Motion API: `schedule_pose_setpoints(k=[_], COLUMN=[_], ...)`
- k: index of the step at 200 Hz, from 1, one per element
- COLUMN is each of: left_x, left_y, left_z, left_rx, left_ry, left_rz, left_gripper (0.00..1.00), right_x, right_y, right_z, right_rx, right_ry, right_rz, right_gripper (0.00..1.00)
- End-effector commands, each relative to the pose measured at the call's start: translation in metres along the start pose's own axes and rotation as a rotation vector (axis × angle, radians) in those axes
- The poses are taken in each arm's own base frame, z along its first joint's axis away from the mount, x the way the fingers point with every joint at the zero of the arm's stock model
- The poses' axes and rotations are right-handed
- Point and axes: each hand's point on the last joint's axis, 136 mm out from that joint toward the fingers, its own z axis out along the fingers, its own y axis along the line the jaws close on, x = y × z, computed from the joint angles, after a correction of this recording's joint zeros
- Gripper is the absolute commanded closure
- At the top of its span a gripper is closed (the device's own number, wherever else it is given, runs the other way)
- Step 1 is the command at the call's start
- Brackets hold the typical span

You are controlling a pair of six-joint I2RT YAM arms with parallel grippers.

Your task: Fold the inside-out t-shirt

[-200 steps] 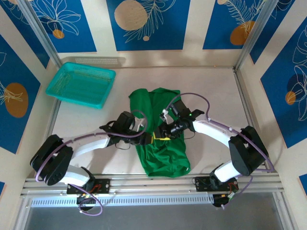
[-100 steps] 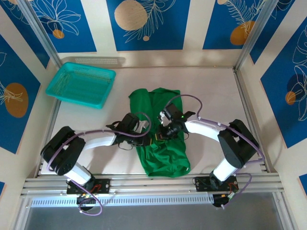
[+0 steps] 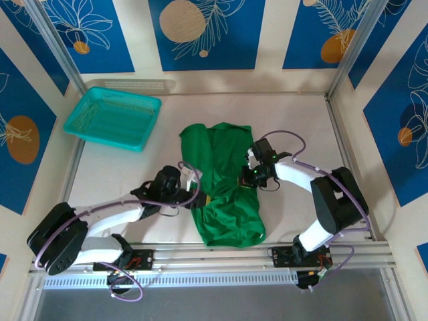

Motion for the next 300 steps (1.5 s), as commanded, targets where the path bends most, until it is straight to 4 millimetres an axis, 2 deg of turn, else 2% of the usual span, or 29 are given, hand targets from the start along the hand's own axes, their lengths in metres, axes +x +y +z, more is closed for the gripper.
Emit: schedule_pose_setpoints(k=[1,18,32,48,55,61,69,73,89,108,123,132,143,169,181,192,210,222,232,242,251,261,272,281,288,300], left_x=[0.008,0.028,0.041,0.046,0.046,0.045,0.045,0.043,0.038,0.029,0.023,0.02,0.016,-0.003,-0.012,-0.017,-0.02,-0.02,-0.02,-0.022,-0.025,-0.028,-0.028,-0.027,-0.025,-0.017], left_y=[-0.013,-0.021,-0.029,-0.036,-0.038,-0.04,-0.044,-0.045,-0.049,-0.044,-0.019,-0.004,0.006,0.02,0.022,0.023,0.019,0.018,0.017,0.02,0.023,0.025,0.024,0.023,0.025,0.027], left_z=[0.005,0.013,0.021,0.028,0.03,0.031,0.032,0.033,0.029,0.019,0.007,0.0,-0.005,-0.002,0.003,0.011,0.027,0.037,0.042,0.04,0.031,0.017,0.003,-0.005,-0.01,-0.012], left_rx=[0.028,-0.018,-0.021,-0.009,-0.013,-0.011,0.005,0.011,0.02,-0.031,-0.169,-0.232,-0.242,-0.28,-0.286,-0.281,-0.24,-0.223,-0.214,-0.233,-0.262,-0.272,-0.256,-0.224,-0.211,-0.191], left_ry=[0.007,0.078,0.128,0.145,0.141,0.134,0.122,0.113,0.077,0.026,-0.01,-0.024,-0.032,-0.073,-0.08,-0.076,-0.033,0.003,0.03,0.043,0.031,-0.006,-0.055,-0.081,-0.093,-0.094], left_rz=[0.125,0.251,0.322,0.338,0.342,0.346,0.354,0.358,0.37,0.374,0.333,0.296,0.243,0.161,0.155,0.147,0.149,0.153,0.158,0.153,0.153,0.165,0.17,0.164,0.15,0.129], left_gripper=[1.0,1.0,1.0,1.0,0.95,0.87,0.69,0.64,0.61,0.55,0.54,0.52,0.51,0.4,0.4,0.4,0.42,0.49,0.59,0.81,0.93,1.0,1.0,1.0,1.0,1.0], right_x=[-0.008,-0.014,-0.017,-0.015,-0.01,-0.004,0.008,0.015,0.037,0.046,0.046,0.044,0.04,0.039,0.039,0.04,0.041,0.044,0.046,0.049,0.053,0.055,0.054,0.055,0.058,0.062], right_y=[0.01,0.009,0.017,0.025,0.028,0.03,0.033,0.035,0.043,0.062,0.075,0.073,0.066,0.062,0.063,0.066,0.076,0.083,0.087,0.087,0.078,0.06,0.03,0.009,0.0,0.0], right_z=[-0.014,-0.033,-0.052,-0.072,-0.076,-0.075,-0.07,-0.068,-0.065,-0.061,-0.051,-0.042,-0.033,-0.015,-0.012,-0.015,-0.025,-0.035,-0.043,-0.05,-0.051,-0.048,-0.039,-0.031,-0.025,-0.017], right_rx=[-0.001,0.046,0.054,0.06,0.059,0.052,0.034,0.022,0.013,-0.015,-0.051,-0.031,0.016,0.053,0.042,0.026,-0.037,-0.085,-0.119,-0.139,-0.122,-0.075,0.009,0.062,0.078,0.072], right_ry=[-0.037,-0.072,-0.094,-0.103,-0.099,-0.083,-0.04,-0.009,0.093,0.103,0.111,0.124,0.134,0.136,0.142,0.133,0.105,0.096,0.094,0.099,0.115,0.141,0.163,0.185,0.207,0.242], right_rz=[-0.048,-0.079,-0.11,-0.138,-0.151,-0.163,-0.179,-0.183,-0.192,-0.234,-0.237,-0.219,-0.193,-0.17,-0.169,-0.173,-0.191,-0.208,-0.217,-0.215,-0.191,-0.161,-0.106,-0.06,-0.037,-0.045], right_gripper=[0.83,0.71,0.66,0.63,0.62,0.61,0.61,0.61,0.6,0.6,0.59,0.59,0.59,0.63,0.81,0.93,0.99,1.0,1.0,1.0,1.0,0.99,0.96,0.89,0.88,0.84])
